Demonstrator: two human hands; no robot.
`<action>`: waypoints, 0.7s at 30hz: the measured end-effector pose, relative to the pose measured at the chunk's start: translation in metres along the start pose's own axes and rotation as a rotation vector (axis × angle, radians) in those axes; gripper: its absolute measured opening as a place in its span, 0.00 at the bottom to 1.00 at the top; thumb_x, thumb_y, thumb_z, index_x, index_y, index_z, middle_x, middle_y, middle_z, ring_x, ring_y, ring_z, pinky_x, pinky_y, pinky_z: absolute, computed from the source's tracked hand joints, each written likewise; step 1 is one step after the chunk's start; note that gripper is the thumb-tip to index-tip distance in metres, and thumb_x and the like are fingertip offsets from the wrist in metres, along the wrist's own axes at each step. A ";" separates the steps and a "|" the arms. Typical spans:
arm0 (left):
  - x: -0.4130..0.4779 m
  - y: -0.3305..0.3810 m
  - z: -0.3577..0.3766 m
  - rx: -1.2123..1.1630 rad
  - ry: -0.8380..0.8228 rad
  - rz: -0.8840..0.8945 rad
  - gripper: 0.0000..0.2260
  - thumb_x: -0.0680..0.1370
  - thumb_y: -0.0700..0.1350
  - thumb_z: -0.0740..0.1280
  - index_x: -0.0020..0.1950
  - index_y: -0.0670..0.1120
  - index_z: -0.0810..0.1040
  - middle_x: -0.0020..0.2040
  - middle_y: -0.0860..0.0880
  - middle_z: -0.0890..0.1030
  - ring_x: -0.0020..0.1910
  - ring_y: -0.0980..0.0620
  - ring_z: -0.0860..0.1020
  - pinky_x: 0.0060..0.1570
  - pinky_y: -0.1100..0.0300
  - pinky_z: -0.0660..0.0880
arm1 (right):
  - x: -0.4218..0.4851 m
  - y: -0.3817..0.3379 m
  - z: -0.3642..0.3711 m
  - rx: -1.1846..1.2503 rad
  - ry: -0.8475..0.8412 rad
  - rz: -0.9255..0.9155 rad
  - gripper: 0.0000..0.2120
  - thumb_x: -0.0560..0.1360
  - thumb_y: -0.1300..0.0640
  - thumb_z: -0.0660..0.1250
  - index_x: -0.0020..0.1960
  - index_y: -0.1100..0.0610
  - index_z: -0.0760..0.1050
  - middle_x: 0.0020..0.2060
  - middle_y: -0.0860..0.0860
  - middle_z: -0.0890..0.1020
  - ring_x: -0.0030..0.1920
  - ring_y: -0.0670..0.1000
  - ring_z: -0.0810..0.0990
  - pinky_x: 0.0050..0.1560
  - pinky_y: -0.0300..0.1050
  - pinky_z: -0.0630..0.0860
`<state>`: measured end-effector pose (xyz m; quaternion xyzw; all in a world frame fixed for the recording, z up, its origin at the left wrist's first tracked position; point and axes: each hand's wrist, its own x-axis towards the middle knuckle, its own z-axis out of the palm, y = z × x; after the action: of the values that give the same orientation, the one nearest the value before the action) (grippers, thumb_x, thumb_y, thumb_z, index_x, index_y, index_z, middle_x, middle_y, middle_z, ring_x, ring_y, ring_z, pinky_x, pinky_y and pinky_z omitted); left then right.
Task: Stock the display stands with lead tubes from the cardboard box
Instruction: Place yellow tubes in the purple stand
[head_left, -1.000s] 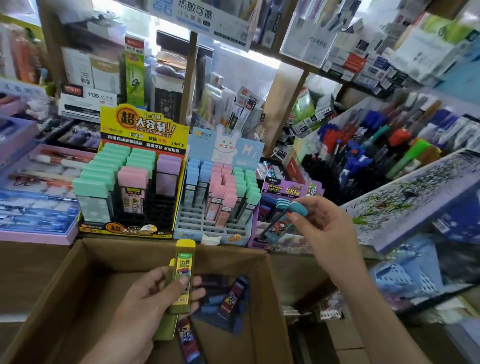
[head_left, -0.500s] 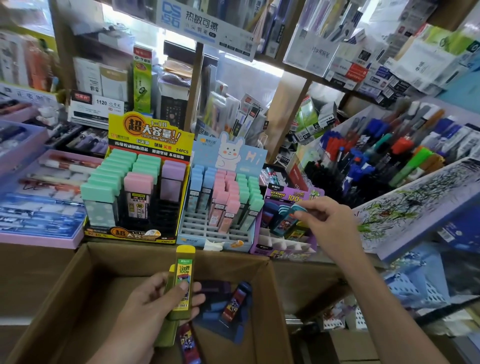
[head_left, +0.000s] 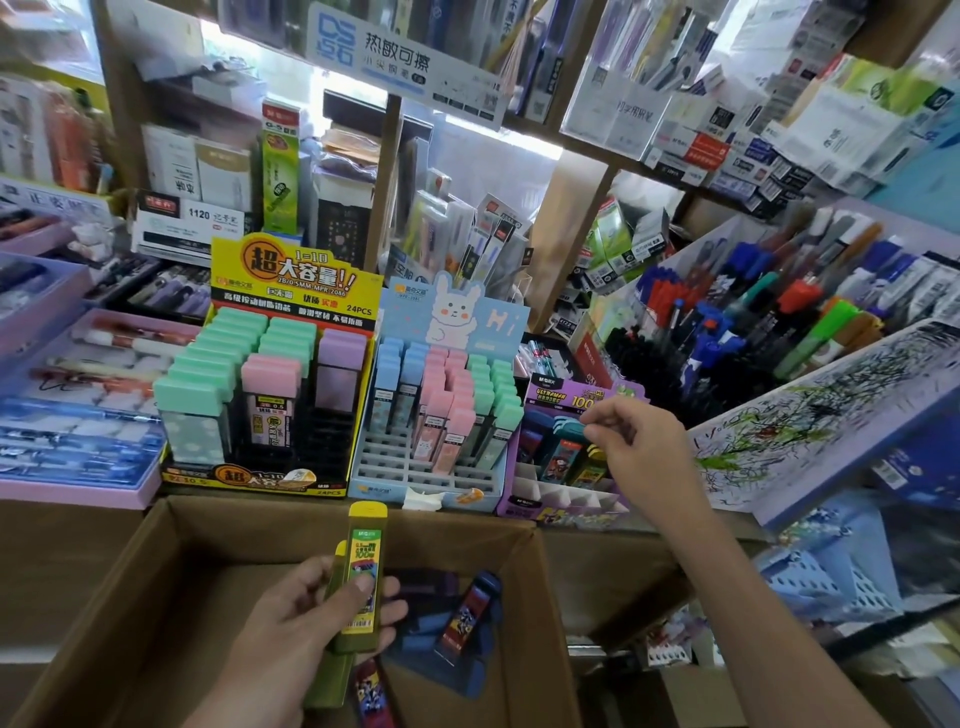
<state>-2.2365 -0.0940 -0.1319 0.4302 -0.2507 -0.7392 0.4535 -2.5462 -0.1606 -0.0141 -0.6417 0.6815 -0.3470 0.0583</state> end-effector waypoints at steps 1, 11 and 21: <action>0.000 0.000 0.000 0.002 -0.001 -0.001 0.15 0.74 0.37 0.71 0.59 0.37 0.79 0.49 0.35 0.86 0.48 0.36 0.86 0.38 0.50 0.84 | 0.000 0.000 0.001 -0.006 0.000 0.002 0.10 0.78 0.67 0.71 0.46 0.53 0.83 0.39 0.43 0.83 0.42 0.38 0.79 0.41 0.27 0.74; -0.003 0.002 0.002 0.026 0.003 -0.014 0.13 0.75 0.34 0.71 0.59 0.36 0.79 0.48 0.33 0.86 0.47 0.36 0.86 0.36 0.51 0.84 | 0.000 -0.006 0.003 -0.150 0.016 -0.038 0.02 0.75 0.59 0.76 0.44 0.53 0.85 0.42 0.43 0.77 0.47 0.50 0.75 0.51 0.52 0.79; -0.001 0.000 0.003 0.072 0.007 0.012 0.16 0.67 0.36 0.75 0.54 0.36 0.83 0.47 0.34 0.86 0.46 0.36 0.86 0.39 0.51 0.82 | -0.023 -0.028 0.008 0.018 0.132 -0.086 0.07 0.75 0.60 0.75 0.43 0.48 0.82 0.40 0.40 0.80 0.41 0.42 0.77 0.41 0.34 0.73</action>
<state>-2.2392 -0.0934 -0.1303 0.4472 -0.2781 -0.7256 0.4429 -2.5151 -0.1413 -0.0134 -0.6455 0.6525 -0.3970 0.0042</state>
